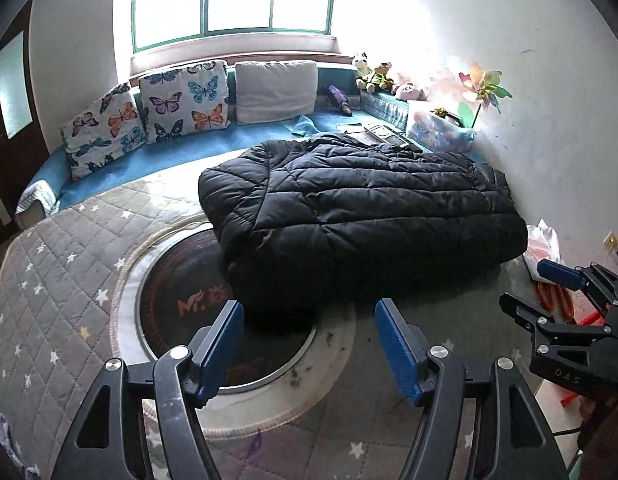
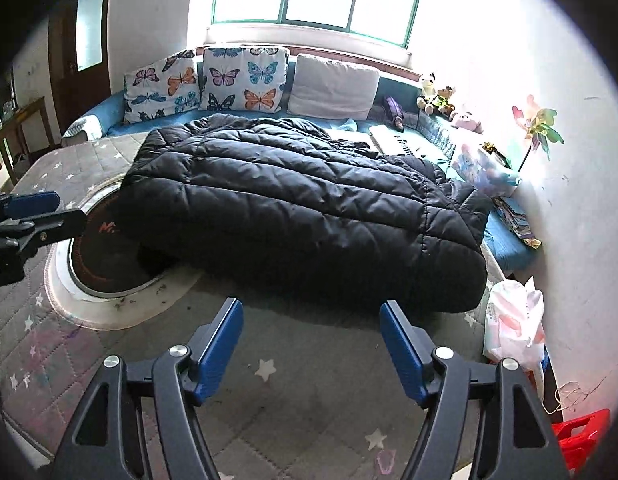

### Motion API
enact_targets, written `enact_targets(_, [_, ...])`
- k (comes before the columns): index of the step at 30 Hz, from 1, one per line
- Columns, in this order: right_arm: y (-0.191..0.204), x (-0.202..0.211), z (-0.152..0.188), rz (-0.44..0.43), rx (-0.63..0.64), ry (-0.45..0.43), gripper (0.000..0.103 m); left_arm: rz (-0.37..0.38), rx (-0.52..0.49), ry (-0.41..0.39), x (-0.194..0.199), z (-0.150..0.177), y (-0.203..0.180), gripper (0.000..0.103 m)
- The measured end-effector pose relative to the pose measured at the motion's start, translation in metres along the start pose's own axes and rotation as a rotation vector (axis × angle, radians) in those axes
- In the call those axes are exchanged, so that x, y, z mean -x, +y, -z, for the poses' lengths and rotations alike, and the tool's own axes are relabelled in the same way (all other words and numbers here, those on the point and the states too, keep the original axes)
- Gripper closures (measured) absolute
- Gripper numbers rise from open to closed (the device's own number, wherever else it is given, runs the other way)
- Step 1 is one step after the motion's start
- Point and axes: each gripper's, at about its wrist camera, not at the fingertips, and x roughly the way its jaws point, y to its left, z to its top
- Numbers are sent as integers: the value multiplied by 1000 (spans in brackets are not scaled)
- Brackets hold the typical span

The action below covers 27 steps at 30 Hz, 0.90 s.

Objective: Fold large clothes

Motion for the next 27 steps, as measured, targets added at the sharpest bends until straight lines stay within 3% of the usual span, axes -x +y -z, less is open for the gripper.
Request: enact_targets(27, [13, 28, 24, 1, -63, -54, 25, -29, 26, -12, 24, 38, 15, 30])
